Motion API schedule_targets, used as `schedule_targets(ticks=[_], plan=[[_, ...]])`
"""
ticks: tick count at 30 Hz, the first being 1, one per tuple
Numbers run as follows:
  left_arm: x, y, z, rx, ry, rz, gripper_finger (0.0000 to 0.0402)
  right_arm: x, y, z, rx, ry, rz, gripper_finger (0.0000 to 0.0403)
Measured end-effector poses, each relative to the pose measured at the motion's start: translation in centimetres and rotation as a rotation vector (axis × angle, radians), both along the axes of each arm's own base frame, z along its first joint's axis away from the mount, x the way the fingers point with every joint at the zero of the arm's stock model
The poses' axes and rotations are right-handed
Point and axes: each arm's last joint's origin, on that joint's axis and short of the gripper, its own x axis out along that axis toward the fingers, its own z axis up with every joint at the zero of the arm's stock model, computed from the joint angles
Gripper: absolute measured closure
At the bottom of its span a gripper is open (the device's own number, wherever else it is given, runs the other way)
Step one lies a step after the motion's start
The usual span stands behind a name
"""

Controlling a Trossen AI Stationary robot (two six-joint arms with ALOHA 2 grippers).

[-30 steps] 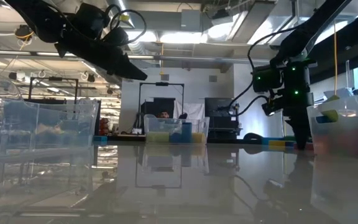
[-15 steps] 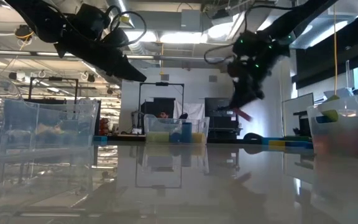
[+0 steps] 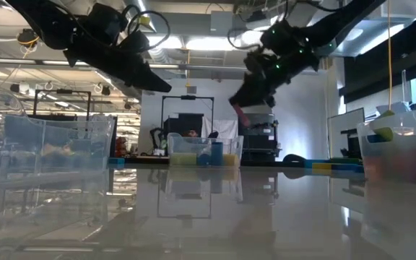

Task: Sort blocks by size
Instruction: Put the pink rectangular block into the bottom left transparent bin

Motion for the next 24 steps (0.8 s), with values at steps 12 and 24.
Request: schedule_targets(ticks=[12,24], plan=[[0.6,-1.3,-0.1,-0.088,-0.023,-0.105,0.0183,4.3,7.1,2.1,-0.202,-0.223,0.204,0.0288],[-2.6,-3.0,4.6,-0.064,-0.036,-0.057,0.0183,9.7,12.2,-1.2,-0.228,-0.386,0.355,0.0288]])
